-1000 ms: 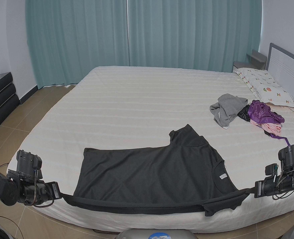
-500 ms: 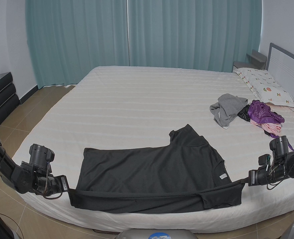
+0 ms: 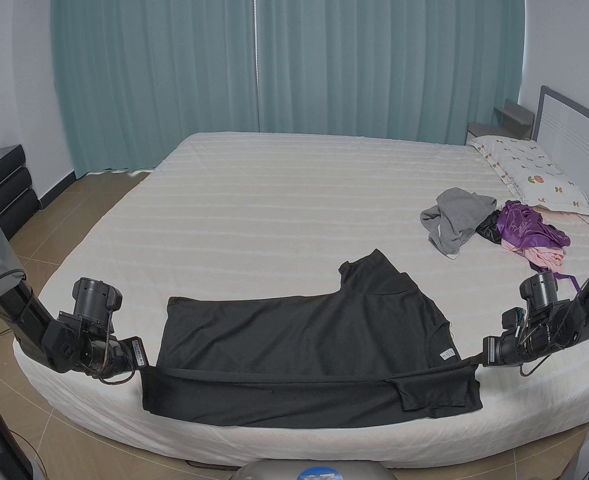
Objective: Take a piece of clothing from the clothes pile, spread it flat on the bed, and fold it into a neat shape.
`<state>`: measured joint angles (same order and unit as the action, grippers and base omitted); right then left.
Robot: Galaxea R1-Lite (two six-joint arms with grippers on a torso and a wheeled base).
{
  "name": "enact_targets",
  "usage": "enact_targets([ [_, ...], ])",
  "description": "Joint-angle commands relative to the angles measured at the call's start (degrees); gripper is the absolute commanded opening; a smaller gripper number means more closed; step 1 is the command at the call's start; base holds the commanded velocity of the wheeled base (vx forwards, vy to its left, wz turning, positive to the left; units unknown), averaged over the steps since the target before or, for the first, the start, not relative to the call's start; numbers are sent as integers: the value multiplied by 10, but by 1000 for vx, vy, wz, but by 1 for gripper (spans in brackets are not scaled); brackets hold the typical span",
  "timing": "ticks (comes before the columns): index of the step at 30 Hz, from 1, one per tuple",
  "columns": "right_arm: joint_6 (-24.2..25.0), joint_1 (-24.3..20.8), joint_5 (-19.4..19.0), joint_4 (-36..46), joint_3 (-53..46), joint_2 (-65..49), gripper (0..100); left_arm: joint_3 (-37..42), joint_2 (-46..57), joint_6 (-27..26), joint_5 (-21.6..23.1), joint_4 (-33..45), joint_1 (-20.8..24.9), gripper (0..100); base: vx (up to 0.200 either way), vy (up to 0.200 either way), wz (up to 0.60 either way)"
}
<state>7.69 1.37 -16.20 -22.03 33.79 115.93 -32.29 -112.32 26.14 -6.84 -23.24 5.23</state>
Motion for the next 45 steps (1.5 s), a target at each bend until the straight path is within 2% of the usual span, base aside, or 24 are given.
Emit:
enact_targets([
  [1,0,0,-1,0,3,13,0,6,40,-3,-2,4,-1,0,0,0,0],
  [6,0,0,-1,0,3,10,0,9,70,-5,-1,24,3,0,0,0,0],
  [7,0,0,-1,-1,6,9,0,7,71,-5,-1,50,13,0,0,0,0],
  [10,0,0,-1,-1,9,7,0,6,69,-4,-1,48,13,0,0,0,0],
  [27,1,-10,-1,-1,60,62,0,-50,-64,2,1,36,6,0,0,0,0],
  [34,22,-22,-1,-1,89,103,0,-75,-127,3,4,11,-2,0,0,0,0],
  [40,37,-27,-1,-2,106,130,0,-76,-174,32,4,-42,-1,0,0,0,0],
  [41,38,-26,-2,-2,107,131,100,-76,-176,34,6,-52,-2,0,0,0,0],
  [42,39,-27,-2,-2,107,131,100,-75,-176,34,6,-55,-3,0,0,0,0],
  [43,39,-26,-2,-2,107,131,100,-75,-176,34,7,-56,-3,100,0,0,0],
  [45,41,-26,-5,-2,103,124,100,-75,-175,36,9,-58,-4,100,0,0,0],
])
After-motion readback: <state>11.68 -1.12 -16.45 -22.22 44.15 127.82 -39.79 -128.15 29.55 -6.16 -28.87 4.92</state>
